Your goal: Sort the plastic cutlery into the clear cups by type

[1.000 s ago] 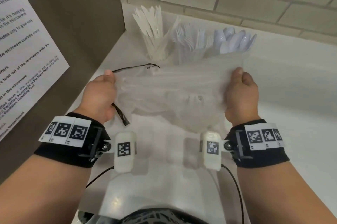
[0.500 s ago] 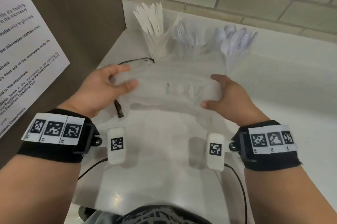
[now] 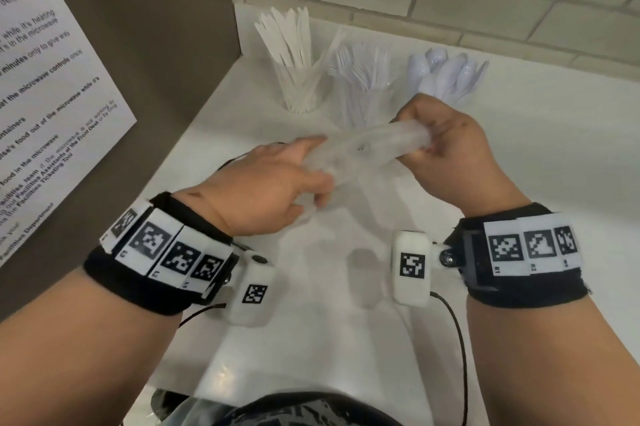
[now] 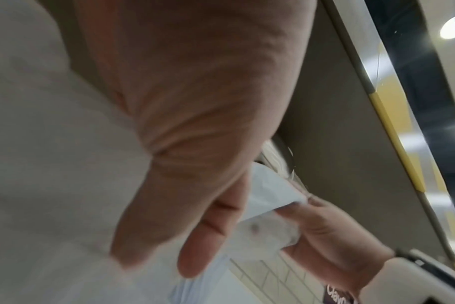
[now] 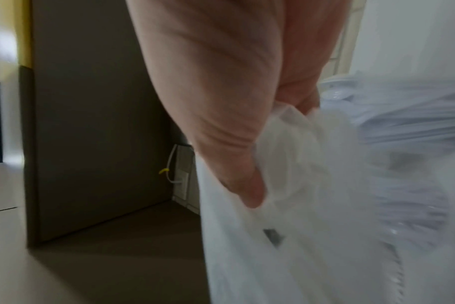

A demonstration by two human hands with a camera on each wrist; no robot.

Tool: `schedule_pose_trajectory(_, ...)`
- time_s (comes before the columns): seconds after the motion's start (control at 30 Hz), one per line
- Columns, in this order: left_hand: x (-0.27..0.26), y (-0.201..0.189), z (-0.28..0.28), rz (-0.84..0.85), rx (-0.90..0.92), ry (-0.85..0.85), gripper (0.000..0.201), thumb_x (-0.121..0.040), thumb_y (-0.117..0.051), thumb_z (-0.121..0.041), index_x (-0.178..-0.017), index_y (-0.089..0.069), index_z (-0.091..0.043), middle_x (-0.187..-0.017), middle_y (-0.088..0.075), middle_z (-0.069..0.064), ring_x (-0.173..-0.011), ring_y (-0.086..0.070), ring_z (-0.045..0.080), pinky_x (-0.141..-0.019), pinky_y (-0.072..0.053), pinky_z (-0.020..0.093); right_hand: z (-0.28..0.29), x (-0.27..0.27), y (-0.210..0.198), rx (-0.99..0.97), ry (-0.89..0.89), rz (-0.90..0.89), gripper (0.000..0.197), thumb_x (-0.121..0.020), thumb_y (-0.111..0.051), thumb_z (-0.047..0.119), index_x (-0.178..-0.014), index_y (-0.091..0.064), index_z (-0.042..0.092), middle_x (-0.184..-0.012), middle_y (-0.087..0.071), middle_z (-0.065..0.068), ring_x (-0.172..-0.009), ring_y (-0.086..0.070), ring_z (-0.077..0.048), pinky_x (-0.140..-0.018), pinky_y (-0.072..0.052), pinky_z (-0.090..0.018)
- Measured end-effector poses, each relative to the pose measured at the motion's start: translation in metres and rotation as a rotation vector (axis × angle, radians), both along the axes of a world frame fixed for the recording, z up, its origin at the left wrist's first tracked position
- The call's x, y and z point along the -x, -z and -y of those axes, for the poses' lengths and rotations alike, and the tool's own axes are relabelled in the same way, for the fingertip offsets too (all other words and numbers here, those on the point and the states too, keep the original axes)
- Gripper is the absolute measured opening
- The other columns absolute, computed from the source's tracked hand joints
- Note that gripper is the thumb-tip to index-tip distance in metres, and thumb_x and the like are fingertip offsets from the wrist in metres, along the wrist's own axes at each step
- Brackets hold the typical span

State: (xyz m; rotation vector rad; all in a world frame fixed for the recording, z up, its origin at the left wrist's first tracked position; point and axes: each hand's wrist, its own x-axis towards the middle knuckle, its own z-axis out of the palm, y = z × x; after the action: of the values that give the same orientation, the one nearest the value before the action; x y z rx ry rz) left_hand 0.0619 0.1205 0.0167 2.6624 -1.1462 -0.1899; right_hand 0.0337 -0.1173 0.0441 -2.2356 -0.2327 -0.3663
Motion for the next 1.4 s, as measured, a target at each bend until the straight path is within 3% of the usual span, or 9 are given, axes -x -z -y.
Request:
schedule_pose_trajectory(0.13,-0.009,-0.005,0.002,-0.043,0.026,-0.246,0.046,-0.091,-0.048,-0.019,-0.133,-0.05,-0.039,-0.139,-0.048,-0.001,-0.126,-0.049,0.022,-0.1,-0.04,0.028,-0.006,0.002,-0.002,0.128,-0.016,0.176,0.016,-0.07,-0.065,-0.002,-0.08,-0.059,0.009,-0.078,-0.051,-0.003,-0.07,-0.045,-0.003,-0.067,-0.037,-0.007)
schedule_pose_trajectory(0.27,-0.004,-0.02,0.013,-0.58,0.711,-0.4,0.018,-0.074,-0.063,-0.021,-0.092,-0.066,-0.018,-0.094,-0.063,0.0,-0.089,-0.061,0.018,-0.07,-0.049,0.02,-0.028,0.012,0.025,0.372,-0.113,0.066,0.022,-0.069,-0.071,0.013,-0.091,-0.065,0.013,-0.084,-0.059,-0.003,-0.083,-0.058,-0.024,-0.076,-0.05,-0.037)
schedule_pose_trajectory(0.33,-0.004,-0.014,0.018,-0.758,0.976,-0.452,0.034,-0.082,-0.063,-0.033,-0.107,-0.066,-0.01,-0.102,-0.07,0.01,-0.091,-0.068,0.021,-0.075,-0.054,0.032,-0.039,0.018,0.035,0.449,-0.171,-0.148,0.034,-0.075,-0.074,0.031,-0.105,-0.063,0.02,-0.097,-0.063,0.006,-0.1,-0.056,-0.02,-0.088,-0.047,-0.04)
schedule_pose_trajectory(0.43,-0.002,0.0,0.023,-0.416,0.908,-0.479,0.051,-0.09,-0.052,-0.051,-0.124,-0.057,-0.014,-0.116,-0.066,0.006,-0.105,-0.065,0.018,-0.092,-0.052,0.04,-0.051,0.021,0.039,0.016,-0.092,-0.389,0.041,-0.087,-0.06,0.049,-0.118,-0.054,0.024,-0.113,-0.062,0.012,-0.096,-0.061,-0.004,-0.084,-0.044,-0.021)
schedule_pose_trajectory(0.57,0.017,0.006,0.03,-0.152,0.959,-0.385,0.035,-0.096,-0.054,-0.022,-0.129,-0.057,-0.01,-0.124,-0.057,-0.002,-0.111,-0.058,0.007,-0.097,-0.043,0.014,-0.05,0.013,0.042,-0.962,-0.016,-0.69,0.067,-0.085,-0.055,0.057,-0.141,-0.027,0.033,-0.11,-0.066,-0.014,-0.087,-0.067,-0.026,-0.08,-0.055,-0.043)
schedule_pose_trajectory(0.83,0.037,0.009,0.028,-0.833,1.292,-0.535,0.026,-0.09,-0.06,-0.032,-0.102,-0.071,-0.011,-0.105,-0.073,0.009,-0.106,-0.067,0.024,-0.091,-0.053,0.031,-0.05,0.013,0.036,-1.41,-0.17,-0.562,0.056,-0.086,-0.059,0.009,-0.135,-0.038,-0.008,-0.131,-0.052,-0.031,-0.123,-0.053,-0.043,-0.094,-0.05,-0.052)
schedule_pose_trajectory(1.03,0.045,0.001,0.029,-0.896,1.474,-0.685,0.016,-0.084,-0.068,-0.024,-0.094,-0.073,-0.012,-0.096,-0.076,0.007,-0.093,-0.072,0.021,-0.075,-0.059,0.037,-0.057,0.02,0.028,-1.369,-0.157,-0.571,0.058,-0.085,-0.056,0.005,-0.138,-0.037,-0.009,-0.128,-0.056,-0.026,-0.115,-0.059,-0.037,-0.089,-0.054,-0.044)
schedule_pose_trajectory(1.23,0.04,0.014,0.014,-0.01,1.271,-0.954,0.04,-0.07,-0.082,-0.031,-0.074,-0.043,-0.026,-0.069,-0.053,-0.002,-0.059,-0.055,0.013,-0.063,-0.05,0.031,-0.062,0.036,0.015,-0.544,0.058,-0.471,0.069,-0.087,-0.067,0.038,-0.141,-0.026,0.055,-0.142,-0.038,0.006,-0.107,-0.064,-0.022,-0.072,-0.061,-0.035)
schedule_pose_trajectory(1.4,0.053,0.005,0.018,-0.468,1.386,-0.721,0.017,-0.085,-0.07,-0.031,-0.095,-0.061,-0.02,-0.098,-0.071,0.014,-0.091,-0.07,0.029,-0.08,-0.058,0.044,-0.071,0.04,0.023,-0.561,-0.073,-0.485,0.05,-0.091,-0.065,0.024,-0.137,-0.048,0.019,-0.128,-0.058,0.001,-0.099,-0.067,-0.015,-0.079,-0.058,-0.03)
